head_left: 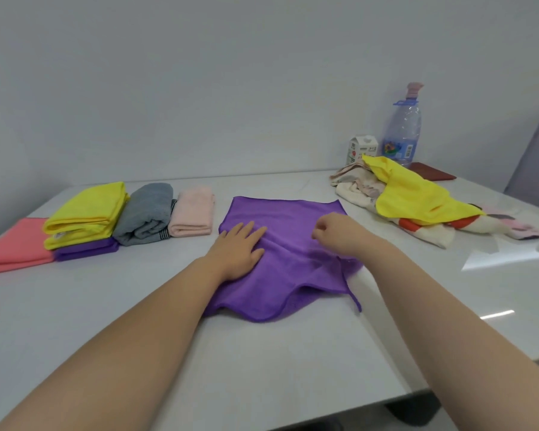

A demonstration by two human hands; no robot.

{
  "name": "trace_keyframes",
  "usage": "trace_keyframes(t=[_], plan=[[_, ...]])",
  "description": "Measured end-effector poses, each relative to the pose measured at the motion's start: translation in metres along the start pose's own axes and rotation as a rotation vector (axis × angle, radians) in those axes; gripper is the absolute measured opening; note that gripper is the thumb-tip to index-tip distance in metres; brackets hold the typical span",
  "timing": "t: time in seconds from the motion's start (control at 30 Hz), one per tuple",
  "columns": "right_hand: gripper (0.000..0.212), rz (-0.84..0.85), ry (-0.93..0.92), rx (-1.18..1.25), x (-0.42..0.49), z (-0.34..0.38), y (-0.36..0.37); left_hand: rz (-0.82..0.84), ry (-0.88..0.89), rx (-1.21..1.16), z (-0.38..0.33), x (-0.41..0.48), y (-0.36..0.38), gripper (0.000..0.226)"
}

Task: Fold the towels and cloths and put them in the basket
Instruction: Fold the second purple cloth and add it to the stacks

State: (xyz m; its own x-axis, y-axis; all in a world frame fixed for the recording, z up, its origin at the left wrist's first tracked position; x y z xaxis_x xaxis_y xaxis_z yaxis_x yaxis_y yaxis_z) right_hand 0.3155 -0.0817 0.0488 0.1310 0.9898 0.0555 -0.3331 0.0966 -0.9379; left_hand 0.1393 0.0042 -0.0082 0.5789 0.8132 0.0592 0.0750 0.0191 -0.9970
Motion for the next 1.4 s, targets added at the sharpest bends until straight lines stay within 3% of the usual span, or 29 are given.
trace_keyframes(t=[0.07, 0.17, 0.27, 0.33, 0.43, 0.47, 0.63, 0.7, 0.8, 0.9, 1.0, 1.27, 1.4], plan=[[0.025, 0.045, -0.009, -0.251, -0.002, 0.002, 0.01, 0.048, -0.012, -0.02, 0.004, -0.003, 0.007, 0.055], [0.03, 0.221, 0.055, -0.348, -0.012, -0.001, 0.012, 0.059, -0.03, -0.003, 0.006, -0.005, 0.009, 0.055], [0.037, 0.549, 0.259, -0.363, -0.03, -0.011, 0.012, 0.078, -0.04, 0.019, 0.005, -0.005, 0.009, 0.055], [0.036, 0.644, 0.346, -0.465, -0.038, -0.015, 0.006, 0.085, -0.048, 0.025, 0.005, -0.005, 0.01, 0.056], [0.02, 0.404, 0.243, -0.63, -0.024, -0.005, -0.005, 0.098, -0.066, 0.025, 0.006, -0.005, 0.01, 0.058], [0.023, 0.322, 0.222, -0.628, -0.017, -0.005, -0.004, 0.104, -0.072, 0.026, 0.006, -0.005, 0.01, 0.058], [0.06, 0.407, 0.277, -0.47, 0.005, -0.031, 0.031, 0.141, -0.109, 0.027, 0.006, -0.01, 0.009, 0.061], [0.069, 0.37, 0.313, -0.425, 0.018, -0.046, 0.034, 0.15, -0.131, 0.039, 0.006, -0.013, 0.006, 0.064], [0.061, 0.295, 0.323, -0.399, 0.03, -0.056, 0.03, 0.071, -0.135, 0.108, -0.001, -0.013, -0.011, 0.065], [0.044, 0.053, 0.272, -0.465, 0.041, -0.048, 0.014, -0.101, -0.138, 0.179, -0.01, -0.004, -0.036, 0.052], [0.044, -0.112, 0.24, -0.469, 0.057, -0.04, 0.009, -0.167, -0.182, 0.186, -0.007, 0.013, -0.047, 0.044], [0.036, -0.192, 0.088, -0.33, 0.123, -0.043, 0.016, -0.133, -0.179, 0.138, 0.021, 0.087, -0.031, 0.034], [0.037, -0.147, -0.019, -0.292, 0.153, -0.044, 0.021, -0.23, -0.152, 0.102, 0.028, 0.119, -0.037, 0.032]])
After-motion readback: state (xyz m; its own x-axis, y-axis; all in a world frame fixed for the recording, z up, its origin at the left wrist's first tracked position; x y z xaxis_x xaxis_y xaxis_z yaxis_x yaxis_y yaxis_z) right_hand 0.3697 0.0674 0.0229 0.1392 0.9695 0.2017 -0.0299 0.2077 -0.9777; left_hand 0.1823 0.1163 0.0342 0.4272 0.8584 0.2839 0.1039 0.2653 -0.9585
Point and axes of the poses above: each hand's wrist, its own x-axis towards the middle knuckle, its own y-axis out of the palm, z = x × y, the point moved 6 cm from there along x, towards the middle knuckle, and after that the axes turned 4 degrees about -y, right-handed, at the moved point
